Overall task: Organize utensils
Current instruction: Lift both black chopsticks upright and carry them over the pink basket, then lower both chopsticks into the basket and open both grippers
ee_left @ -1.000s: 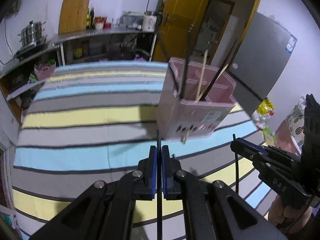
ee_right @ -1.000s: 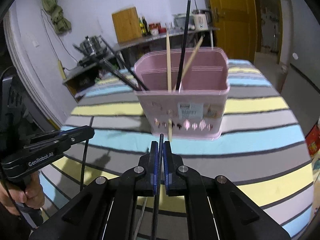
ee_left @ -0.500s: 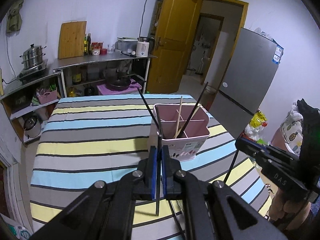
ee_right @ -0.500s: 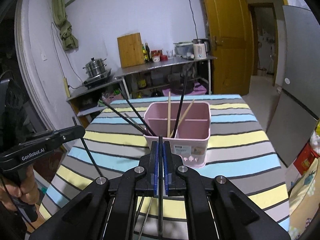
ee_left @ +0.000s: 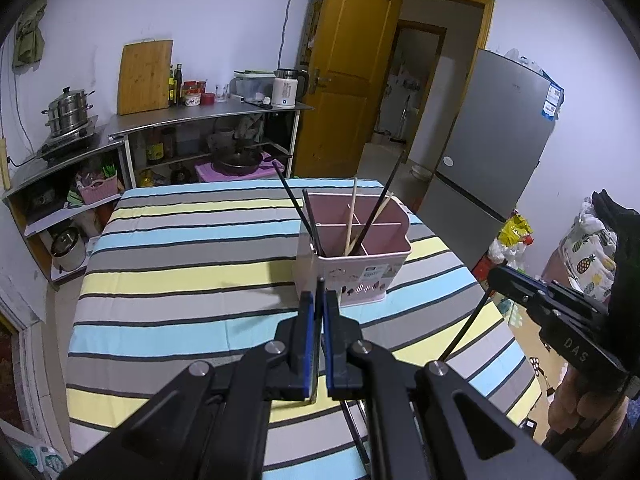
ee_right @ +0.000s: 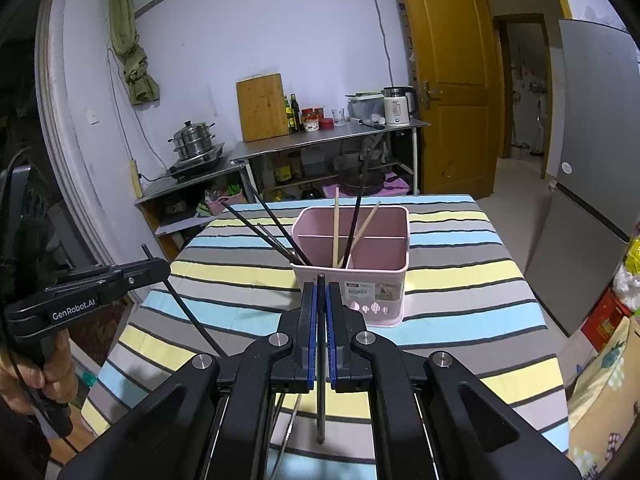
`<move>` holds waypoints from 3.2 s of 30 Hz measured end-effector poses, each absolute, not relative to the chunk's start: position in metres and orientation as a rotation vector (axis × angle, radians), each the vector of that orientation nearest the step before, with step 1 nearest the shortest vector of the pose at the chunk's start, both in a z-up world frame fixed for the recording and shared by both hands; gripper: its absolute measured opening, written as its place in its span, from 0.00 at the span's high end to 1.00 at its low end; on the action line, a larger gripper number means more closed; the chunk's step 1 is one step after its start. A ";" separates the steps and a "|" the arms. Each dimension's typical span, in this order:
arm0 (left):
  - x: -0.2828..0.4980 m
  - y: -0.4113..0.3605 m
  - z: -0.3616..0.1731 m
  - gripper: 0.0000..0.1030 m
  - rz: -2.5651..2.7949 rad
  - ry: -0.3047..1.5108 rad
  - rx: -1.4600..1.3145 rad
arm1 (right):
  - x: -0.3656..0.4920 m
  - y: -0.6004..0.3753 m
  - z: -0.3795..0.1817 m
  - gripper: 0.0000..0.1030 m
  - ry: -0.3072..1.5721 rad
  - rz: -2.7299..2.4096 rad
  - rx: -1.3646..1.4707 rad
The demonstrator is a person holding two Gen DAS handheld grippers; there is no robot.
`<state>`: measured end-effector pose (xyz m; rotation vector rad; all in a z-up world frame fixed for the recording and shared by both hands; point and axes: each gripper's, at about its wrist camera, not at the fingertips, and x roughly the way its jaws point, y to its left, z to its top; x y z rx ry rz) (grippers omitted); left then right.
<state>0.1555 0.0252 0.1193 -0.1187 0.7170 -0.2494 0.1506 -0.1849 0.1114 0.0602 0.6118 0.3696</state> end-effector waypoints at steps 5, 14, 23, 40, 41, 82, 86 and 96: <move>0.150 0.024 0.123 0.95 -0.256 0.721 -0.122 | 0.147 -0.188 0.115 0.96 0.600 0.370 0.059; 0.156 0.021 0.137 0.95 -0.281 0.715 -0.147 | 0.155 -0.198 0.123 0.96 0.582 0.361 0.076; 0.177 0.012 0.166 0.95 -0.318 0.679 -0.170 | 0.176 -0.207 0.149 0.96 0.530 0.349 0.086; 0.230 0.019 0.208 0.95 -0.307 0.601 -0.231 | 0.228 -0.193 0.204 0.96 0.407 0.339 0.102; 0.233 0.020 0.210 0.95 -0.306 0.600 -0.234 | 0.229 -0.192 0.205 0.96 0.402 0.340 0.105; 0.275 0.016 0.151 0.78 -0.257 0.686 -0.195 | 0.273 -0.184 0.123 0.83 0.572 0.354 0.101; 0.261 0.023 0.157 0.74 -0.241 0.658 -0.200 | 0.260 -0.195 0.130 0.82 0.553 0.346 0.125; 0.206 0.030 0.157 0.74 -0.246 0.617 -0.204 | 0.204 -0.214 0.124 0.82 0.549 0.349 0.157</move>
